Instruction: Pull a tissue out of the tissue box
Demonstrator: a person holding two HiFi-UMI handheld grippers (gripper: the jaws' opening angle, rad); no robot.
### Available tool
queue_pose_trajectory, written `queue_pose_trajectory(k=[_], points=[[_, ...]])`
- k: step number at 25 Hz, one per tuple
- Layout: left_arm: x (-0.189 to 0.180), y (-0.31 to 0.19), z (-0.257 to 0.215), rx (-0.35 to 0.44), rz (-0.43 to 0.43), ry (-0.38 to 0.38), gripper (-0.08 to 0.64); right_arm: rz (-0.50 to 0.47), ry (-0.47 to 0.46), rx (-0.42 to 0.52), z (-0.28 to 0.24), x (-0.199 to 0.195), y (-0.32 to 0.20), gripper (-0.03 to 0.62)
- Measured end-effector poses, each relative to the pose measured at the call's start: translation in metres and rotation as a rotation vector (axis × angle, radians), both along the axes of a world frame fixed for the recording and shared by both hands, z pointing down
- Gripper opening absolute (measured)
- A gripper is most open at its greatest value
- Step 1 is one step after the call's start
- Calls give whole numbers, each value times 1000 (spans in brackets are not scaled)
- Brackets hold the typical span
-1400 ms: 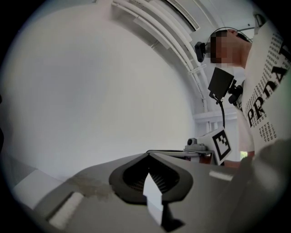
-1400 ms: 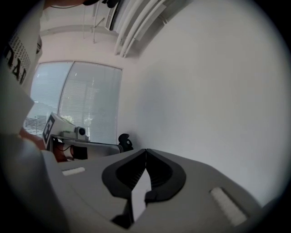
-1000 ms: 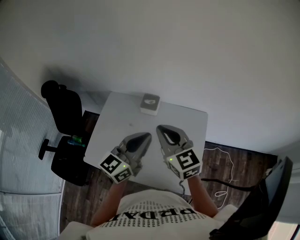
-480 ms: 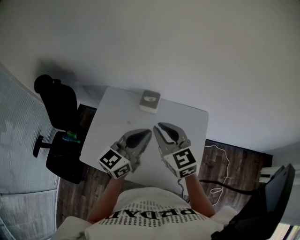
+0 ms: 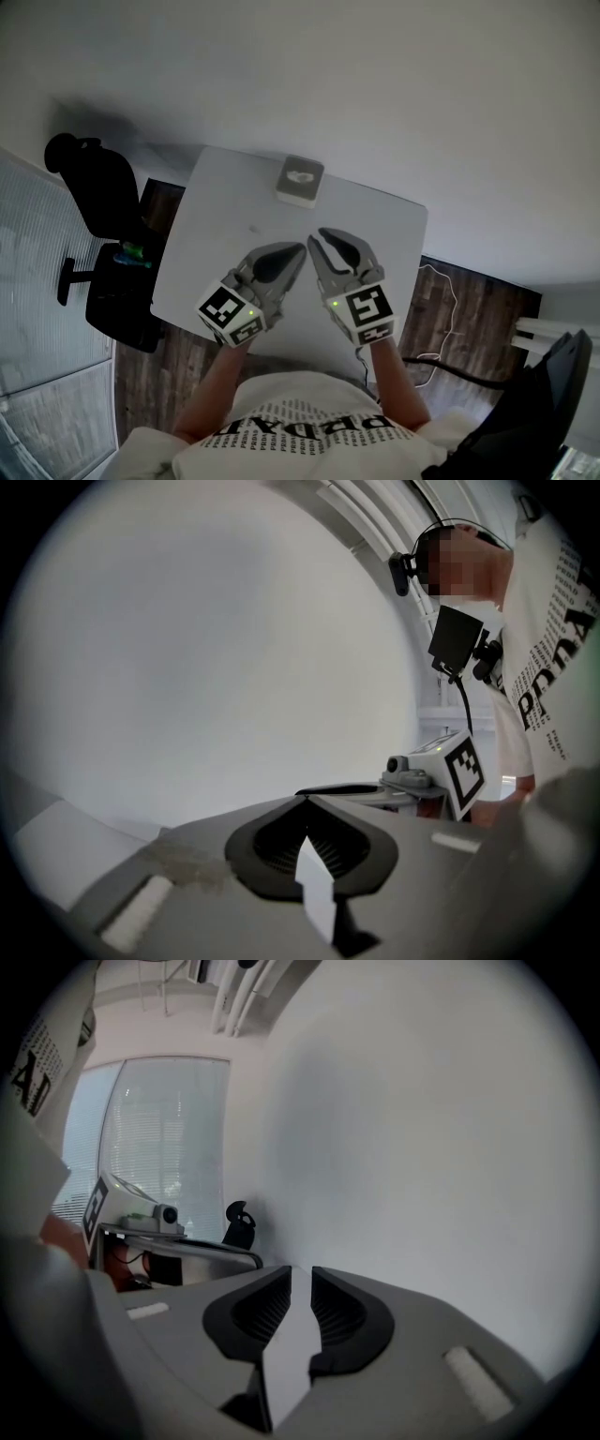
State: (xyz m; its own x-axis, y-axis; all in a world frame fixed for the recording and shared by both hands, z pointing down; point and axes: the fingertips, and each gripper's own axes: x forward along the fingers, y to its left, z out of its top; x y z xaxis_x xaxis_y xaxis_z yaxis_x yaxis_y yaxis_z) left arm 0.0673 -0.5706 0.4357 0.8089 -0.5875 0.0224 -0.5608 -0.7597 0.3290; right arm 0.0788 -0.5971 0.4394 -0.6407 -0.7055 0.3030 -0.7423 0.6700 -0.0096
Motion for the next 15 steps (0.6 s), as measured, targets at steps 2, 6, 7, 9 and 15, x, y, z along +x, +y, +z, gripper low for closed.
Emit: queue_pose_trajectory(k=[2, 6, 7, 9, 15], points=[[-2, -11, 10, -6, -2, -13, -9, 5, 7, -27, 12, -2, -11, 75], [-7, -34, 26, 2, 0, -46, -9, 14, 31, -60, 32, -5, -36, 75], [-8, -40, 31, 2, -1, -50, -9, 17, 38, -62, 36, -6, -43, 75], [-12, -52, 40, -6, -7, -53, -9, 21, 51, -67, 47, -7, -56, 75], [-28, -86, 71, -37, -39, -53, -9, 19, 88, -99, 78, -14, -88, 78]])
